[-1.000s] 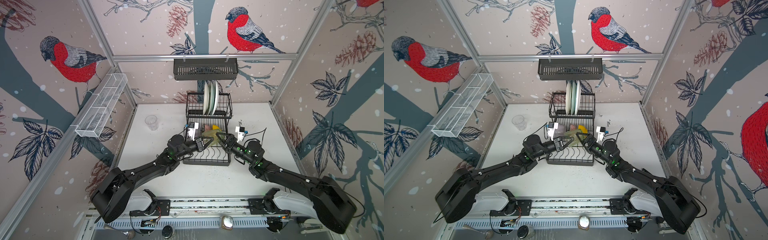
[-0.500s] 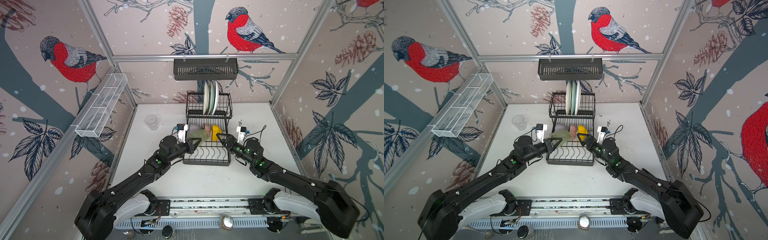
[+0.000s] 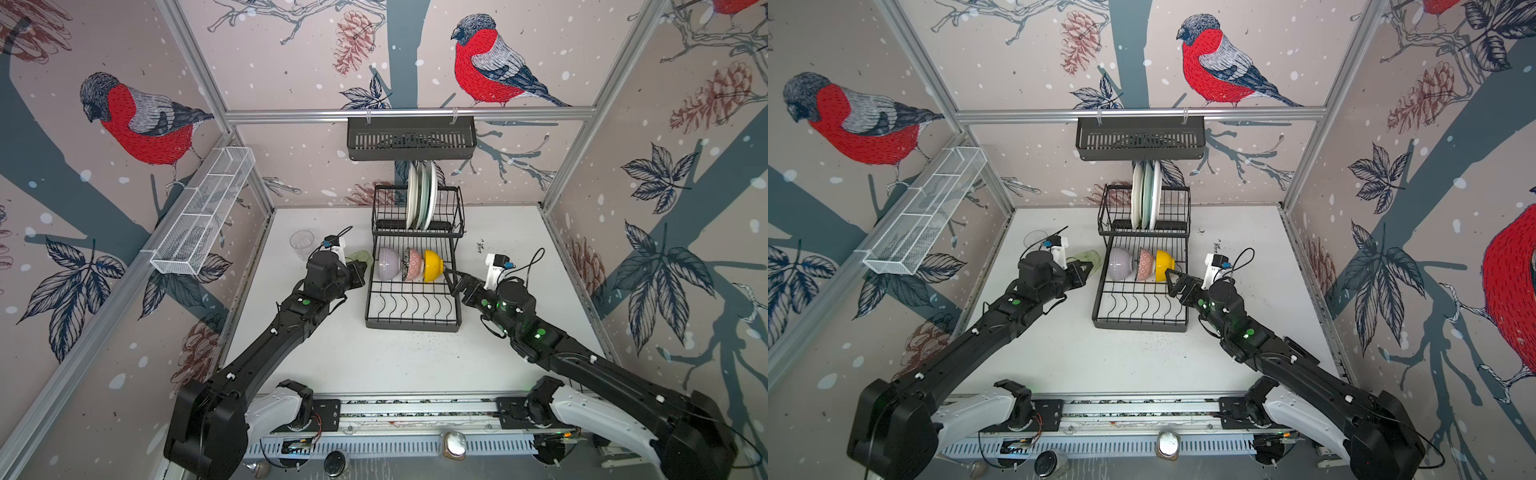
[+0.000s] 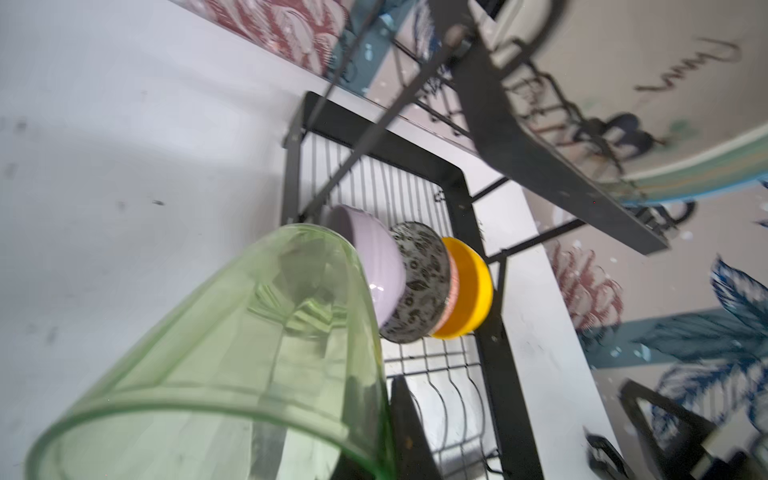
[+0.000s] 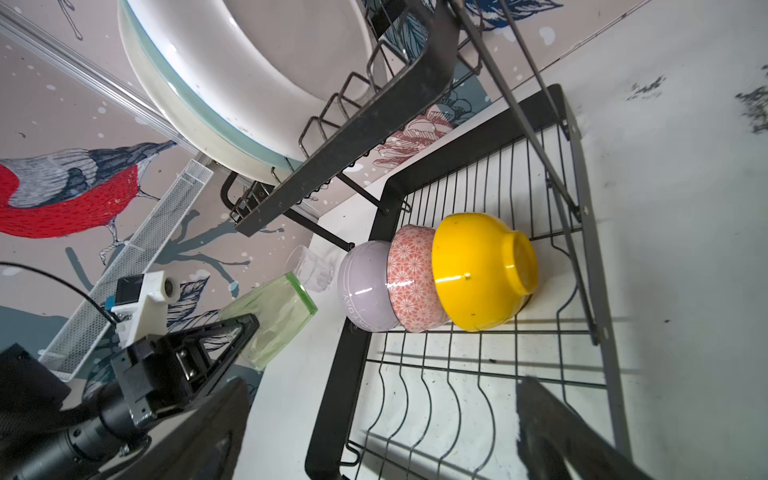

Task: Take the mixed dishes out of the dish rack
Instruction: 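Open the right gripper and withdraw it while the left arm carries the glass away, then lower the green glass onto the table beside the clear glass and release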

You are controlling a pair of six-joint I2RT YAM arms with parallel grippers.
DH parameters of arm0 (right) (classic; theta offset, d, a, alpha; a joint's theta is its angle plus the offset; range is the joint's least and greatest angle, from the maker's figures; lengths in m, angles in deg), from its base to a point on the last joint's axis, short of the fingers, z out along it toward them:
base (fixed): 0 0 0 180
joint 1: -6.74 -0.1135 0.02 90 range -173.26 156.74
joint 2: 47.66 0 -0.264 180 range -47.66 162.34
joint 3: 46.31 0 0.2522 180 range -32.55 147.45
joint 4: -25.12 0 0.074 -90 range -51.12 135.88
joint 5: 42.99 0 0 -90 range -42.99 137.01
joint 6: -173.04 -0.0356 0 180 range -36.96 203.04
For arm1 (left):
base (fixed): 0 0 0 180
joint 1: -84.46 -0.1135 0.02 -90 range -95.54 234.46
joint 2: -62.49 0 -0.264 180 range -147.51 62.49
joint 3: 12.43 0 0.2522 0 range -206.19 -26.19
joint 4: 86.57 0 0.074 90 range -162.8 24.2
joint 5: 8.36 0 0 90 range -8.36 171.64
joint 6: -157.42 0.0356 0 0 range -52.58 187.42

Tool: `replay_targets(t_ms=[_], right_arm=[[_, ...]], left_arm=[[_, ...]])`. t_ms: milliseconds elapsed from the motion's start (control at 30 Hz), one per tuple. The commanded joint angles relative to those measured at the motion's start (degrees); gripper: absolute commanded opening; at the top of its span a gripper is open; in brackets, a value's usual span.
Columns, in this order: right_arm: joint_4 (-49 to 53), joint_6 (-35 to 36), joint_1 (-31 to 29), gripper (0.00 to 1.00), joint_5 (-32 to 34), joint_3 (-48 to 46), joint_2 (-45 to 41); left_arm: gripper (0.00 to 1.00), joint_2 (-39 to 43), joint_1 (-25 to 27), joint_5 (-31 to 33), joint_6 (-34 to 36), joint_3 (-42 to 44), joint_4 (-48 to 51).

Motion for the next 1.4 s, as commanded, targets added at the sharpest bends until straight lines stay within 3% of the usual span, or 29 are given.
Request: replay_targets(t_ms=[0,100,400,633,767,1367], right_arm=[[3.41,3.71,-0.07,1.00,3.17,-1.01,-2.24],[4.26,5.06,-0.07,0.99,3.66,-2.18,-4.11],[8.79,8.72,-0.07,1.00,6.50,-2.72,-7.07],[8.47,11.25,-0.01,0.99,6.87,-4.17,-8.34],[11.11,11.74,0.06,0.99,6.26,-3.84,-8.78],[10.39,13.05,0.02,0.99,6.88,-7.61,-17.39]], left_arm=[[0.00,-1.63,-1.89,2.77,3.40,-2.32,1.68],[0.00,-5.21,-2.52,8.15,6.53,-6.31,5.90],[0.00,-18.31,-4.58,13.76,9.55,-16.87,11.50],[0.00,-28.79,-4.81,17.91,10.70,-31.44,21.28],[0.00,-34.13,-4.94,18.27,11.74,-37.82,25.74],[0.00,-48.22,-5.34,16.66,13.56,-51.70,33.36]])
